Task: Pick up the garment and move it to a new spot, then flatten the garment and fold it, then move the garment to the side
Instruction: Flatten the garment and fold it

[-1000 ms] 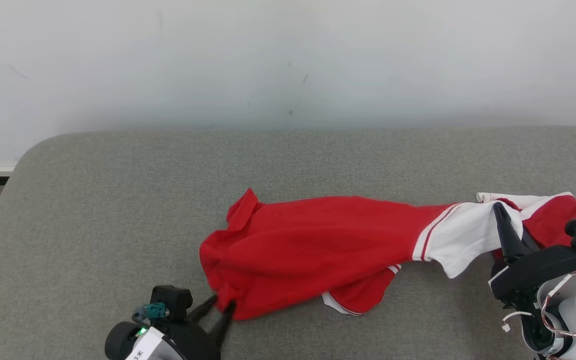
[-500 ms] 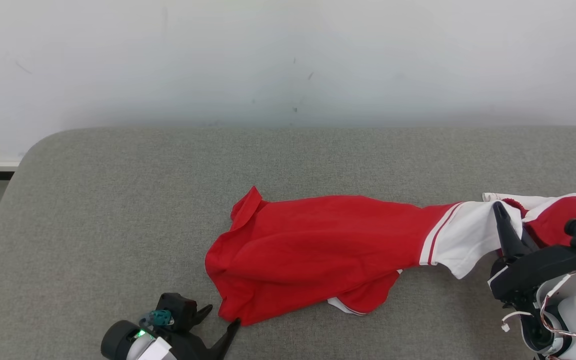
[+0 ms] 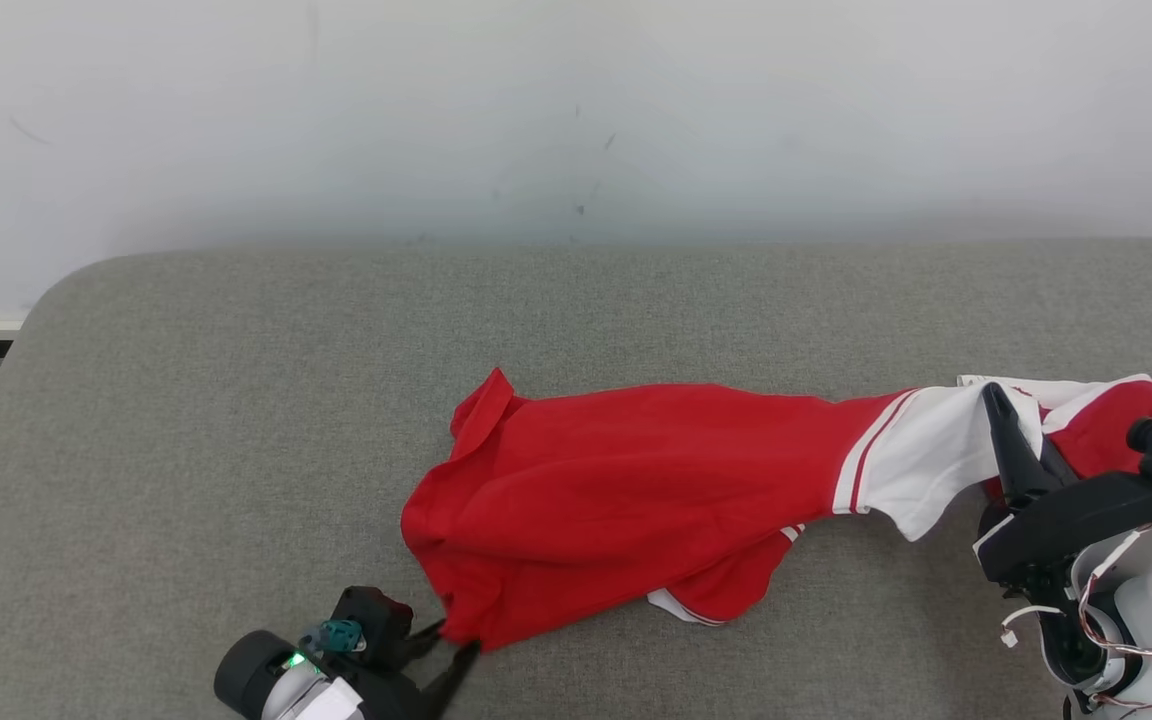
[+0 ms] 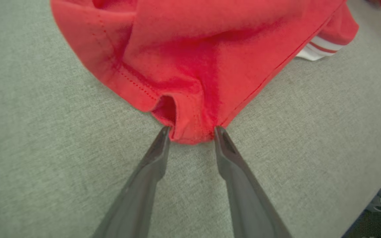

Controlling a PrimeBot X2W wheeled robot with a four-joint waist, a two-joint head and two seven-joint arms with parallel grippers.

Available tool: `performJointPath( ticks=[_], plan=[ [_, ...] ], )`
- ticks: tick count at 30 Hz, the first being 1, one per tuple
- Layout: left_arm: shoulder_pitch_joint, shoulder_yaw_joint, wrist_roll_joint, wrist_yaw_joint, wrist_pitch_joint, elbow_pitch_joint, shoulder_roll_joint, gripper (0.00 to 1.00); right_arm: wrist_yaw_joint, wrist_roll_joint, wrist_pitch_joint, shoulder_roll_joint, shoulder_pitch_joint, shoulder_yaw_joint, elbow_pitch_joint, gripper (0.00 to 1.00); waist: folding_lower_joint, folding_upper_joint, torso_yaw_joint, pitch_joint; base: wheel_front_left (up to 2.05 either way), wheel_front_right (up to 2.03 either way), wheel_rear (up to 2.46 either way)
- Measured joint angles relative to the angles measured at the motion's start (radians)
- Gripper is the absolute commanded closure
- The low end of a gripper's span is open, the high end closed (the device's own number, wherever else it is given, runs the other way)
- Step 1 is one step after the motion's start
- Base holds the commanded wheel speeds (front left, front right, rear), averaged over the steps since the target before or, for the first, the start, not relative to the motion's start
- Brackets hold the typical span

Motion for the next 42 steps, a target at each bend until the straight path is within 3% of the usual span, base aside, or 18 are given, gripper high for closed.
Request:
performJointPath(
  ticks=[2,10,22,29,33,37,39,42],
  plan=[
    [-0.001,0.000,0.006,0.000,-0.009,0.000,-0.001,1.00,0.000,0.000,0.000,0.000,0.000,-0.001,0.001,1.00,0.0000,0.0000,0.000,0.001,0.00,0.00,0.00],
    [-0.017,0.061,-0.013,0.019,-0.040,-0.009,0.027,1.00,0.002,0.001,0.006,-0.003,0.018,0.000,0.024,1.00,0.0000,0.0000,0.009,-0.004,0.00,0.00,0.00],
    [-0.016,0.169,-0.057,0.038,-0.047,-0.106,0.133,1.00,0.045,0.022,0.189,-0.036,0.053,0.086,0.030,1.00,0.0000,0.0000,0.012,0.006,0.00,0.00,0.00],
    [-0.090,0.217,-0.075,0.016,-0.047,-0.146,0.158,1.00,0.040,0.070,0.296,-0.040,-0.037,0.079,0.040,1.00,0.0000,0.0000,-0.006,0.046,0.00,0.00,0.00],
    [-0.256,0.250,-0.091,-0.008,-0.029,-0.116,0.168,1.00,0.009,0.051,0.381,-0.032,-0.233,0.111,0.103,1.00,0.0001,0.0001,-0.016,0.090,0.00,0.00,0.00],
    [-0.471,0.288,-0.093,-0.017,0.035,-0.067,0.193,1.00,-0.043,-0.005,0.446,0.003,-0.560,0.137,0.192,1.00,0.0003,0.0000,-0.028,0.141,0.00,0.00,0.00],
    [-0.597,0.317,-0.093,-0.017,0.061,-0.042,0.203,1.00,-0.090,-0.047,0.447,0.028,-0.736,0.127,0.229,1.00,0.0003,0.0001,-0.035,0.168,0.00,0.00,0.00],
    [-0.820,0.362,-0.071,-0.017,0.069,-0.033,0.223,1.00,-0.107,-0.094,0.388,0.052,-0.946,0.069,0.239,1.00,0.0003,0.0001,-0.044,0.209,0.00,0.00,0.00]
  ],
)
